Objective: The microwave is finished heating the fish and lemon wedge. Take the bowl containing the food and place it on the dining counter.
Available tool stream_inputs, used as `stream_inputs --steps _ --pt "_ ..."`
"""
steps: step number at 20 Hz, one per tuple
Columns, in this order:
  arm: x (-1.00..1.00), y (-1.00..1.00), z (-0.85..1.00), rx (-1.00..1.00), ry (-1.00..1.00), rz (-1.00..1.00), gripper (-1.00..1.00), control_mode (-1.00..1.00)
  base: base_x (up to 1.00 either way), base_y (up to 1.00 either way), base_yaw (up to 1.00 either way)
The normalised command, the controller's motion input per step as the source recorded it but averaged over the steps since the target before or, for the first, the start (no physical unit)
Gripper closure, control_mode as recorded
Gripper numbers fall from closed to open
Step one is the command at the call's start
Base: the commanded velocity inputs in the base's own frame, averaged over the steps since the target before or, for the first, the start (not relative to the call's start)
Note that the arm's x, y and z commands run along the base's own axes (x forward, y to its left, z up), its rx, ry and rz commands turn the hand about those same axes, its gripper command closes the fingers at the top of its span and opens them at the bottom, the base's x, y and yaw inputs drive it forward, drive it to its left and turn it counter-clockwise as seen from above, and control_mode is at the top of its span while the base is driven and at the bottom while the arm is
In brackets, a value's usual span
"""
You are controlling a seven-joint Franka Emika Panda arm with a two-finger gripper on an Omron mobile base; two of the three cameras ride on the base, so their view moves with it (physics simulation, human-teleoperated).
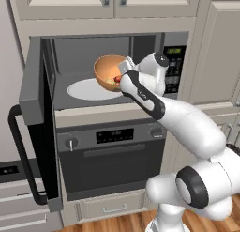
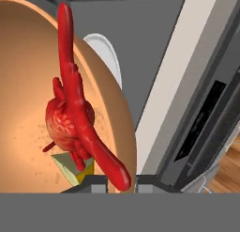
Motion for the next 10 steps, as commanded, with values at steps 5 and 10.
stream_inputs --steps 5,10 --pt "-1.0 -0.44 0.66 0.0 0.16 -0.02 1.0 -1.0 0.0 0.0 0.0" --pt "-1.0 -0.46 0.1 -0.08 0.07 0.0 1.0 -1.0 0.0 0.0 0.0"
